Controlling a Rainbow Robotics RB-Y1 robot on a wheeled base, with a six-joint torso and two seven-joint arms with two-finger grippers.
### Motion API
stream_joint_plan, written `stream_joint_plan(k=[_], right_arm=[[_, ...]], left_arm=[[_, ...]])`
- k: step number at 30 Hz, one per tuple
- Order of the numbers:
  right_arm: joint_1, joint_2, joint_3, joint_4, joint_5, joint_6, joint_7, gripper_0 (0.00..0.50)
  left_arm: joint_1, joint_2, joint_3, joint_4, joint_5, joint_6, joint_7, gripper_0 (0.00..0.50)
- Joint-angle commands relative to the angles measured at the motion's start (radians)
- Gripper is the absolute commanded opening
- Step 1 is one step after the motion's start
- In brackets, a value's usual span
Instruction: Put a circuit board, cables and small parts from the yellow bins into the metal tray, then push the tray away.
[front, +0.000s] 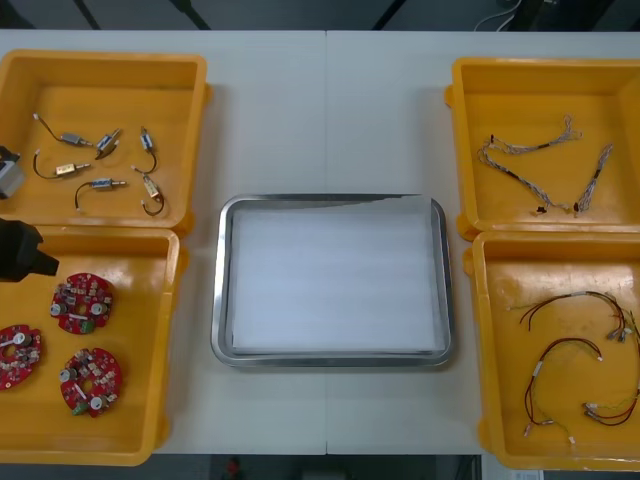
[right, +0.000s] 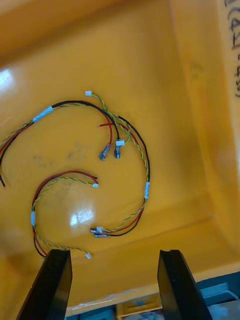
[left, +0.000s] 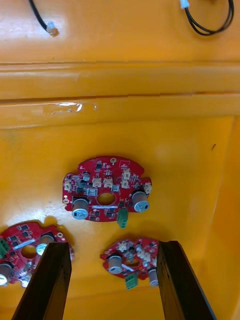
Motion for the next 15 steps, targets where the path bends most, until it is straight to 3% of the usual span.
stream_joint_plan(k=[1,15], right_arm=[[0.081,-0.011,-0.032,-0.012,-0.012,-0.062,-0.060,0.500],[0.222,-0.011,0.031,-0.012,0.095,-0.253,0.005,0.500]], left_arm=[[0.067,0.049,0.099,0.027,0.035,-0.009,-0.023,0.500],[0.184,0.072,0.142,0.027,0.019,-0.056,-0.037,0.500]])
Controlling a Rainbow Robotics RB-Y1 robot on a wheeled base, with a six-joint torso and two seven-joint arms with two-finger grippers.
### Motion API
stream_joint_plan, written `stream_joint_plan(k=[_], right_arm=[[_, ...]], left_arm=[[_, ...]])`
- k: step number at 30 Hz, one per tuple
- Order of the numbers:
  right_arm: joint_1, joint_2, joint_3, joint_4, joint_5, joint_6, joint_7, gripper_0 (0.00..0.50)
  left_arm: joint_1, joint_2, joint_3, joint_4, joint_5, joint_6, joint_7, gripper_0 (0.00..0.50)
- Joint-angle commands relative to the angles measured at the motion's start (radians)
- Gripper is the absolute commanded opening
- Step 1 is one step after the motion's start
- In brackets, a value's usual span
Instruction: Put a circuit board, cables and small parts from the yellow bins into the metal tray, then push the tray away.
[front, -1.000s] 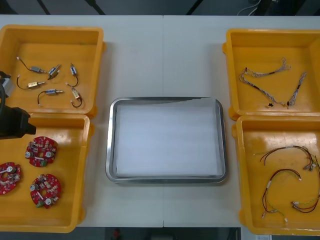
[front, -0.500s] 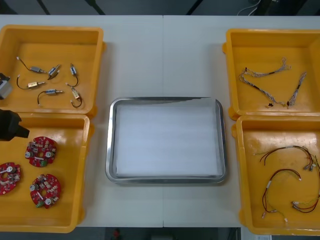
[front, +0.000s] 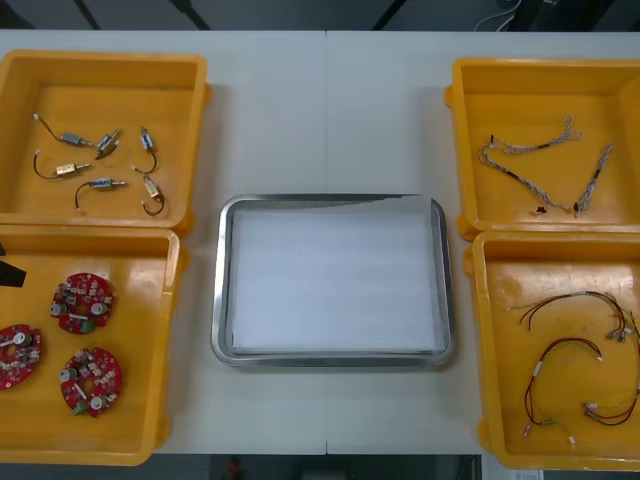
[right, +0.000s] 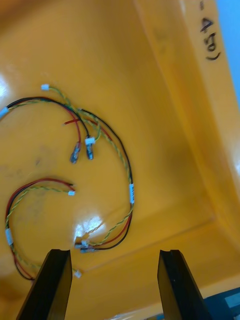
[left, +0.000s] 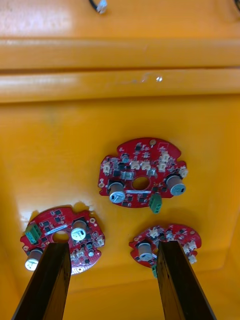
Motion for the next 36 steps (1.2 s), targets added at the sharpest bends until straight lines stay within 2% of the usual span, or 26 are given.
stream_joint_plan(k=[1,7,14,20,33,36], right_arm=[[0.047,-0.011,0.040,-0.012,0.050,-0.047,0.037,0.500],[0.047,-0.010,0.111,0.037,0.062,-0.120,0.065,0.500],[0.044,0.018,0.122,0.125,0.050,-0.168,0.238,0.500],[0.044,0.052,0.122,0.163,0.047,-0.183,0.338,0.500],[0.018,0.121,0.129,0.188,0.067,-0.159,0.350,0.500],[-0.005,0.152,0.146,0.227,0.072,-0.157,0.352,0.500]], left_arm=[[0.059,0.057,0.033,-0.002,-0.009,-0.017,0.038,0.500],[0.107,0.059,0.033,-0.002,-0.022,-0.072,0.038,0.500],[0.160,0.057,0.033,-0.002,-0.035,-0.135,0.038,0.500],[0.202,0.057,0.028,0.001,-0.042,-0.182,0.038,0.500],[0.199,0.057,-0.084,0.069,-0.059,-0.330,0.041,0.500],[0.186,0.057,-0.122,0.095,-0.062,-0.360,0.036,0.500]])
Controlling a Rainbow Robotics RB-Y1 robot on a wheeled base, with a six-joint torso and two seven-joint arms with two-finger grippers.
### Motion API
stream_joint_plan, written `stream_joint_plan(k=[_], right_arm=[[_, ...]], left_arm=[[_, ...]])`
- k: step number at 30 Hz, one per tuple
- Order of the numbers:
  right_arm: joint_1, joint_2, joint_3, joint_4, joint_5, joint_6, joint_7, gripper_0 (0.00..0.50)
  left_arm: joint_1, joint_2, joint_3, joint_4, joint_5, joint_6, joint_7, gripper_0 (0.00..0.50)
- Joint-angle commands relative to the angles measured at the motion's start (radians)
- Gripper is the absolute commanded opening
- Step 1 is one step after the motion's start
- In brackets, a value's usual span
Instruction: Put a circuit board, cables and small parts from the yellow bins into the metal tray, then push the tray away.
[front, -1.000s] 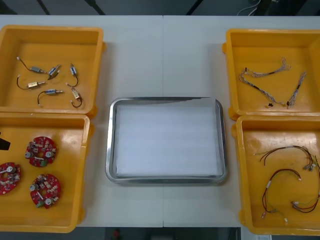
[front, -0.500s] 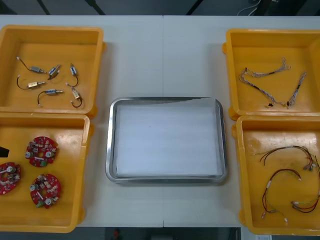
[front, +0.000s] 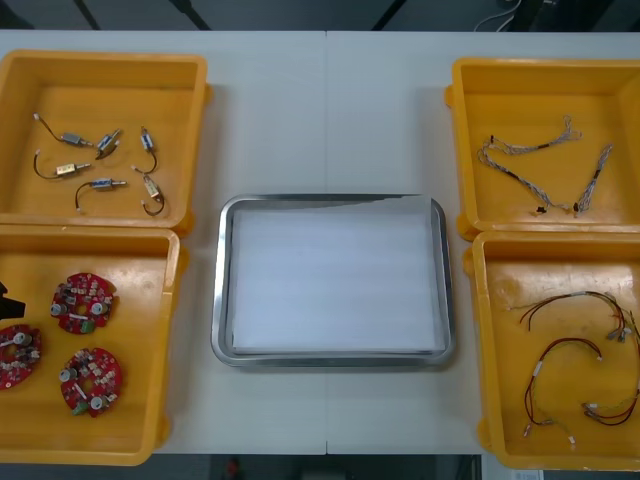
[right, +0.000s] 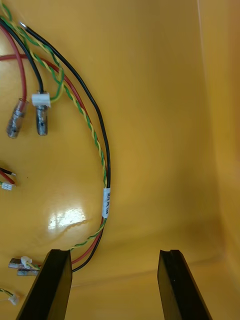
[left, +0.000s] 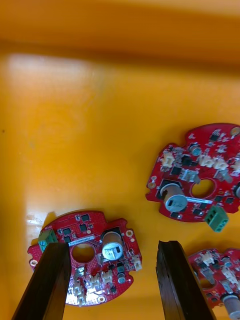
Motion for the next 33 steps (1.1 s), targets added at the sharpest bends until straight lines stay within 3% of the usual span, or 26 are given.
stream_joint_plan(k=[1,33], right_arm=[[-0.038,0.047,0.033,0.052,0.015,0.011,0.008,0.500],[-0.120,0.072,0.116,0.130,0.082,0.000,0.003,0.500]], left_arm=[[-0.003,0.046,-0.057,0.032,-0.015,-0.040,0.038,0.500],[-0.020,0.046,-0.172,0.077,-0.044,-0.110,0.053,0.500]])
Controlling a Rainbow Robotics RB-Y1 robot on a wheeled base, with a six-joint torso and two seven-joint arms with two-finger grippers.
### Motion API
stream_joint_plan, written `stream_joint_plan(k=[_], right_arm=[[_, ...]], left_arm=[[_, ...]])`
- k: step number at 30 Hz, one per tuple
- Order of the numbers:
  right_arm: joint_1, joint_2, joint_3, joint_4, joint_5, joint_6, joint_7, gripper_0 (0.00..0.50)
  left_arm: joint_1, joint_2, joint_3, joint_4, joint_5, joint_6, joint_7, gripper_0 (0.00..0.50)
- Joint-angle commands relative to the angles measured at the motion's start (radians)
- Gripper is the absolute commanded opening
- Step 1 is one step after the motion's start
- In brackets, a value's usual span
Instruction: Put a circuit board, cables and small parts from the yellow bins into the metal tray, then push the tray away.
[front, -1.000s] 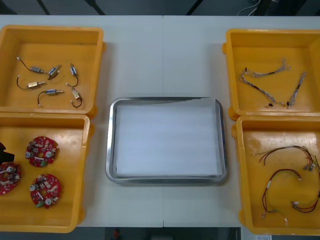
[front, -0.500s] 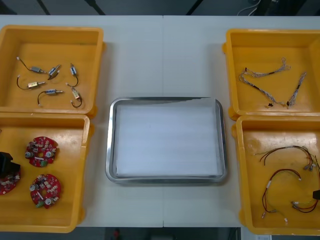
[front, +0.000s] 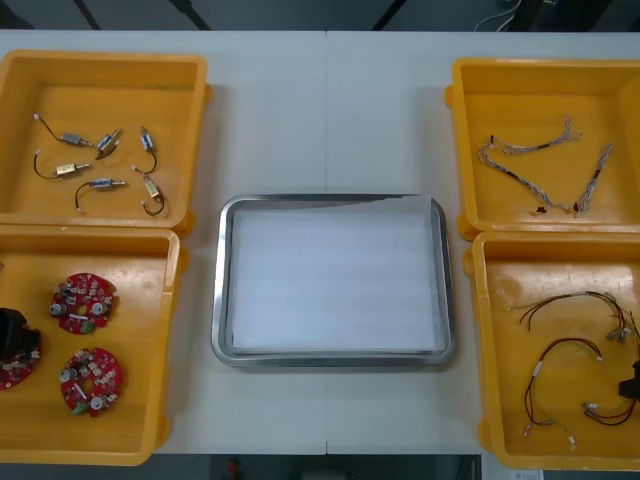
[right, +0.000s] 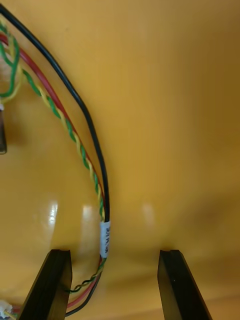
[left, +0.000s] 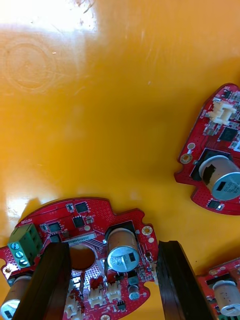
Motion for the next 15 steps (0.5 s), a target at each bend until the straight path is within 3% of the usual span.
stream_joint_plan(k=[1,3,4,5,6,7,14,15], right_arm=[[-0.011,0.021,0.018,-0.001,0.020,-0.006,0.003,0.500],[-0.011,0.021,0.019,-0.001,0.021,-0.006,0.003,0.491],[-0.012,0.021,0.019,-0.001,0.024,-0.006,0.003,0.370],[-0.011,0.021,0.019,-0.001,0.024,-0.006,0.005,0.298],[-0.012,0.021,0.018,-0.001,0.026,-0.006,0.006,0.067],[-0.014,0.021,0.019,-0.001,0.026,-0.006,0.008,0.000],[-0.023,0.021,0.019,-0.001,0.028,-0.004,0.012,0.000],[-0.029,0.019,0.019,-0.001,0.028,0.002,0.017,0.000]], left_arm=[[-0.022,0.045,-0.035,0.015,-0.012,-0.030,0.055,0.500],[-0.024,0.045,-0.043,0.018,-0.012,-0.038,0.055,0.500],[-0.027,0.045,-0.046,0.019,-0.012,-0.041,0.055,0.500],[-0.027,0.045,-0.046,0.019,-0.012,-0.041,0.055,0.500],[-0.028,0.045,-0.046,0.018,-0.011,-0.041,0.056,0.500],[-0.028,0.045,-0.046,0.019,-0.012,-0.041,0.055,0.500],[-0.028,0.045,-0.046,0.019,-0.012,-0.041,0.059,0.500],[-0.028,0.045,-0.047,0.019,-0.014,-0.041,0.059,0.444]])
